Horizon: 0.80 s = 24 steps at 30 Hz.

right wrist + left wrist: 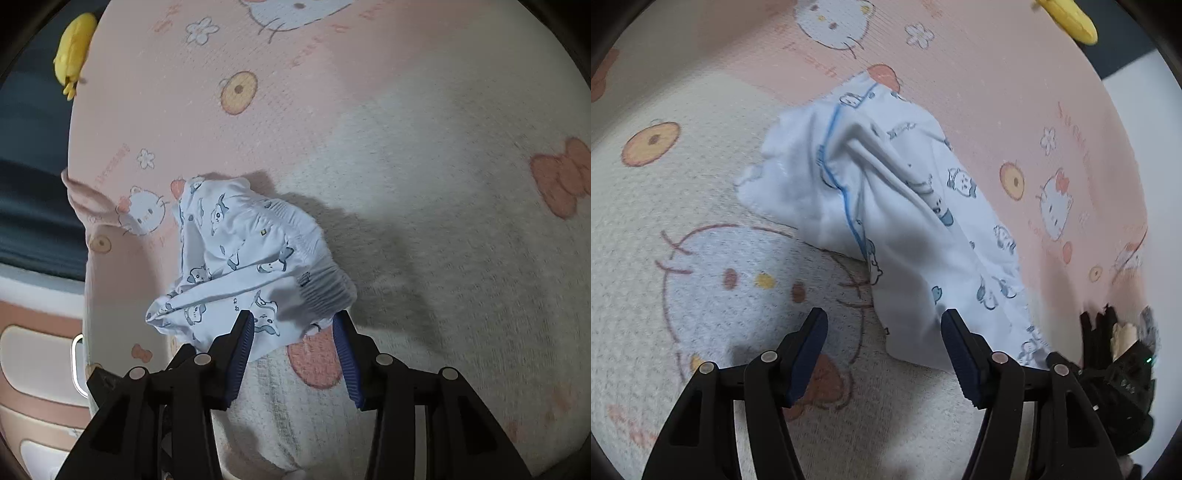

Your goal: Fold clothes

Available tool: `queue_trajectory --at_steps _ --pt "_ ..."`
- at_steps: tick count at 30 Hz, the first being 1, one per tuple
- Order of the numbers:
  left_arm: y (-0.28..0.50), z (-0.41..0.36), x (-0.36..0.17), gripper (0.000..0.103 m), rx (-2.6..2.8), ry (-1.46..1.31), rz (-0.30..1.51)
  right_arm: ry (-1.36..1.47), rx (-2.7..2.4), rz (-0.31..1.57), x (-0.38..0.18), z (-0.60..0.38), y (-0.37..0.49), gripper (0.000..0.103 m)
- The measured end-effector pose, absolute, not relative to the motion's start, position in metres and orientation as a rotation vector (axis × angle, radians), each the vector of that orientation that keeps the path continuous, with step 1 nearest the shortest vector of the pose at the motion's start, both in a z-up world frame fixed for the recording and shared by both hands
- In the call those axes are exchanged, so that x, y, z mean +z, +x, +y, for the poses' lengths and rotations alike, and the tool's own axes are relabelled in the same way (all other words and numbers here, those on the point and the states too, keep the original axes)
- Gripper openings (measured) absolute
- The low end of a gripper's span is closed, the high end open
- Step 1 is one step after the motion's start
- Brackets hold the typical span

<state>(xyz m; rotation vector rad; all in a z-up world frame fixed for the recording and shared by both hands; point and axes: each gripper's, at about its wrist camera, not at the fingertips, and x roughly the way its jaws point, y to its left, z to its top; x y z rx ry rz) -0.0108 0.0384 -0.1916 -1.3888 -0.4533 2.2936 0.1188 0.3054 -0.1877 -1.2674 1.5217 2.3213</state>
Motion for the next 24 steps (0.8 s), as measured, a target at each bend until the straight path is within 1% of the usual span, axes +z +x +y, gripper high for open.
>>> queue_trajectory --at_steps 3,5,7,13,15,16,17,18,19,20,21,23,24 --pt "-0.016 0.045 -0.188 0.062 2.330 -1.374 -0.348 -1.269 2.326 1.517 -0.190 0.307 0.114 0.044" --pt "-0.023 0.044 -0.185 0.062 2.352 -1.366 -0.329 -1.263 2.337 1.520 -0.191 0.309 0.110 0.044" --pt "-0.030 0.034 -0.183 0.062 2.364 -1.357 -0.362 -1.247 2.370 1.493 -0.188 0.309 0.104 0.044" --pt "-0.050 0.013 -0.189 0.062 2.352 -1.355 -0.465 -1.249 2.486 1.307 -0.179 0.305 0.081 0.043" --pt "-0.056 0.012 -0.192 0.061 2.335 -1.328 -0.493 -1.260 2.519 1.237 -0.177 0.302 0.074 0.038" --pt "-0.059 0.013 -0.194 0.058 2.331 -1.319 -0.500 -1.264 2.537 1.192 -0.175 0.300 0.071 0.032" --pt "-0.063 0.015 -0.197 0.049 2.322 -1.314 -0.510 -1.264 2.555 1.138 -0.174 0.297 0.066 0.025" --pt "-0.066 0.016 -0.200 0.042 2.322 -1.322 -0.511 -1.265 2.564 1.103 -0.173 0.296 0.062 0.022" --pt "-0.069 0.018 -0.201 0.028 2.333 -1.329 -0.494 -1.265 2.571 1.081 -0.172 0.297 0.060 0.017" --pt "-0.073 0.020 -0.201 0.024 2.346 -1.332 -0.470 -1.265 2.577 1.059 -0.172 0.297 0.058 0.014" --pt "-0.074 0.022 -0.199 0.023 2.356 -1.324 -0.443 -1.265 2.582 1.043 -0.171 0.298 0.056 0.013" --pt "-0.073 0.025 -0.191 0.014 2.382 -1.291 -0.372 -1.259 2.587 1.023 -0.170 0.300 0.052 0.010" --pt "-0.070 0.027 -0.185 0.011 2.402 -1.268 -0.319 -1.251 2.588 1.015 -0.169 0.301 0.051 0.010"
